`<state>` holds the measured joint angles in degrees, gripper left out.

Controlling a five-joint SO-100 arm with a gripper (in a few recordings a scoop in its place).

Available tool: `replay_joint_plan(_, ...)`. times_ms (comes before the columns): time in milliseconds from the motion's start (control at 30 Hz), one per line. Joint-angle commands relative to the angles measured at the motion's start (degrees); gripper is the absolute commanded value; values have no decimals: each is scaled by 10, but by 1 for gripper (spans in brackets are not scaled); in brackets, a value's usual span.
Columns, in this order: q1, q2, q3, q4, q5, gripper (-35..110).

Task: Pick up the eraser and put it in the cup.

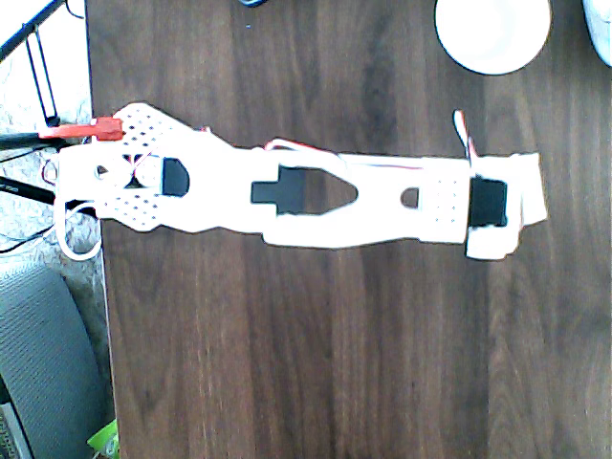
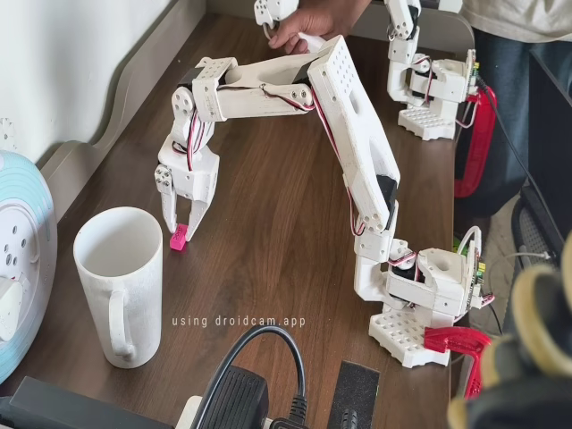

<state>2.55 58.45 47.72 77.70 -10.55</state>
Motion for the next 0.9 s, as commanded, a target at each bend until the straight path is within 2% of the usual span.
replay_joint_plan(0,-25,70,-130,102,-52,0)
replay_joint_plan(100,-59,129,-153,111,-127,0)
replay_joint_plan(367,-161,179,-154,127,-476,0)
replay_joint_plan(433,-182,179,-162,118,-533,0)
replay_joint_plan(633,-245,173,-167,105,-605,0)
replay_joint_plan(867,-250,86,-166,76,-601,0)
